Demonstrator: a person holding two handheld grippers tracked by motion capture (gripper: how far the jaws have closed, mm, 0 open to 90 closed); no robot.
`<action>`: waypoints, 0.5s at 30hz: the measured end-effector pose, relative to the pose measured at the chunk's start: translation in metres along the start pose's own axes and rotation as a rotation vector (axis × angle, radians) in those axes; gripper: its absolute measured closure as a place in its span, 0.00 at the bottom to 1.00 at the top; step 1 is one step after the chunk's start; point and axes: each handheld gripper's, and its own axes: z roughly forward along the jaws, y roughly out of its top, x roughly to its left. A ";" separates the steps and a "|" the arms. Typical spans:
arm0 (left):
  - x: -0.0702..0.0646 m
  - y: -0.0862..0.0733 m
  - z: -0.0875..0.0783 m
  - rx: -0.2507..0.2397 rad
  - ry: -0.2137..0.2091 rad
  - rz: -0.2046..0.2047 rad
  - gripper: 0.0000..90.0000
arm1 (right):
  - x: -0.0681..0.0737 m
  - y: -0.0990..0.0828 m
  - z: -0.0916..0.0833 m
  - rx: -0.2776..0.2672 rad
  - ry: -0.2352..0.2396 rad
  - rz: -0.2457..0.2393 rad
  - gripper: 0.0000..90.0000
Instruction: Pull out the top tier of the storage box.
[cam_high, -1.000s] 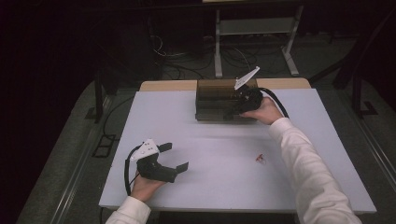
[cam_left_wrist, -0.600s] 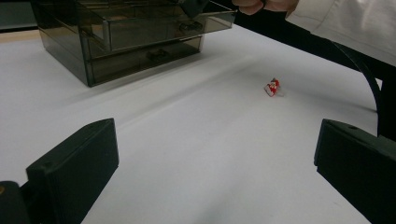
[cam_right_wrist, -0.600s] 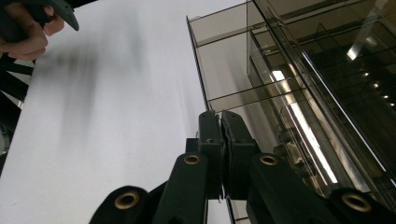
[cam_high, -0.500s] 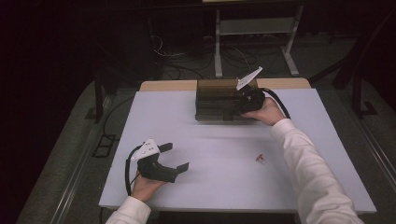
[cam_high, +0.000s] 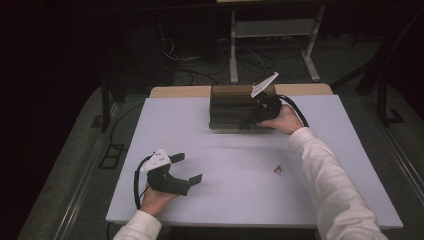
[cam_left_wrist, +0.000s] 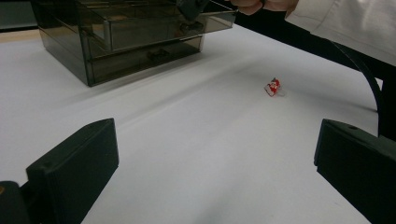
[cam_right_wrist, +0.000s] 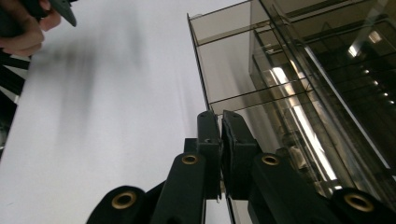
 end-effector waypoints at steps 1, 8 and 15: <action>0.000 0.000 0.000 0.000 0.000 0.000 0.00 | 0.000 0.000 0.000 0.000 0.000 0.000 0.95; 0.000 0.000 -0.001 -0.003 0.002 -0.002 0.00 | 0.003 -0.003 -0.001 0.004 0.018 -0.019 0.95; 0.000 0.000 -0.001 0.001 0.002 0.001 0.00 | 0.006 -0.006 -0.002 -0.002 0.016 -0.019 0.95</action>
